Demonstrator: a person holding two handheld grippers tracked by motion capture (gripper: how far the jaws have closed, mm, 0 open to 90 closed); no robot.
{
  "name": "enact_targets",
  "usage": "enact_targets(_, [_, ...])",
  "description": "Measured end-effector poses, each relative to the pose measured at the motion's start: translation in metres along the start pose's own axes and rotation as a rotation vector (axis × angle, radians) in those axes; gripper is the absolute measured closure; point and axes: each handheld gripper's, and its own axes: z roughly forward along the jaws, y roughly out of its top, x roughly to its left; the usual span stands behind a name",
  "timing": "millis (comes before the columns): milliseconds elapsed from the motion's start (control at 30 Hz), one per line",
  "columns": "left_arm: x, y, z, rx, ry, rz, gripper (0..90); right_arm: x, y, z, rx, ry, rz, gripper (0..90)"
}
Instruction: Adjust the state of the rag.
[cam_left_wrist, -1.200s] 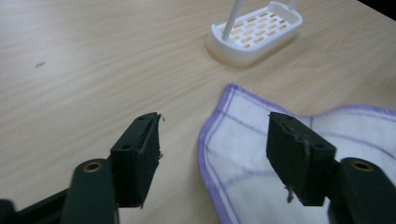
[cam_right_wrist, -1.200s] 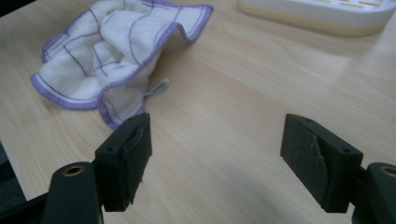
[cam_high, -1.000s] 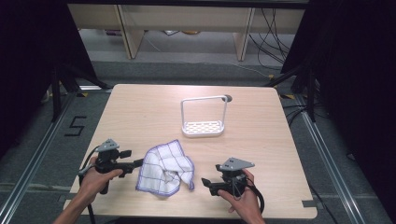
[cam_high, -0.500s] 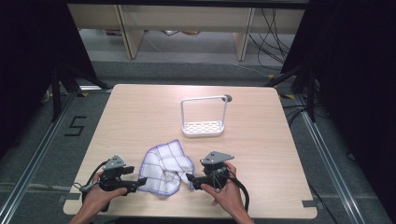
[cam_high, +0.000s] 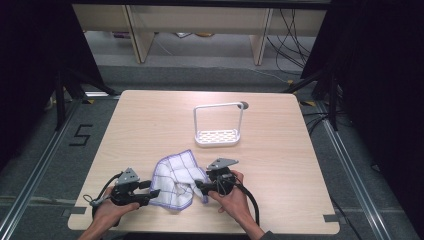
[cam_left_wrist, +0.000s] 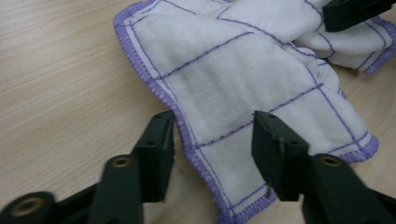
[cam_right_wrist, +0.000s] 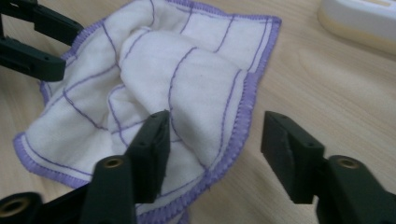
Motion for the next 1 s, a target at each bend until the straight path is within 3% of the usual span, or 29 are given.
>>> enact_targets(33, [0.0, 0.0, 0.0, 0.0, 0.0, 0.0, 60.2, 0.0, 0.0, 0.0, 0.0, 0.0, 0.0, 51.7])
enact_targets(67, [0.0, 0.0, 0.0, 0.008, -0.003, 0.023, 60.2, 0.0, 0.001, 0.0, 0.027, 0.013, -0.01, 57.8])
enact_targets(100, [-0.002, -0.001, 0.001, -0.019, -0.006, 0.003, 66.4, 0.0, 0.001, 0.001, 0.02, 0.015, -0.028, 63.0])
enact_targets(200, [-0.003, 0.0, -0.002, -0.054, -0.012, 0.041, 83.2, 0.001, 0.002, 0.001, -0.009, 0.027, -0.092, 77.5])
enact_targets(233, [-0.003, 0.001, -0.005, -0.058, -0.015, 0.064, 86.5, 0.002, 0.004, -0.003, 0.011, 0.04, -0.106, 80.0])
enact_targets(400, [-0.005, 0.005, -0.018, -0.087, -0.05, 0.121, 89.0, 0.002, 0.009, -0.021, 0.005, 0.047, -0.187, 85.4])
enact_targets(433, [-0.005, 0.004, -0.019, -0.109, -0.049, 0.117, 89.1, 0.001, 0.009, -0.026, 0.001, 0.05, -0.181, 85.7])
enact_targets(733, [0.0, 0.011, -0.028, -0.099, -0.058, 0.12, 89.5, -0.012, 0.014, -0.063, -0.056, 0.06, -0.179, 86.3])
enact_targets(867, [-0.001, 0.017, -0.032, -0.135, -0.078, 0.119, 89.6, -0.017, 0.019, -0.077, -0.081, 0.063, -0.176, 86.4])
enact_targets(1000, [0.003, 0.026, -0.041, -0.148, -0.061, 0.127, 89.6, -0.02, 0.031, -0.103, -0.128, 0.06, -0.161, 86.5])
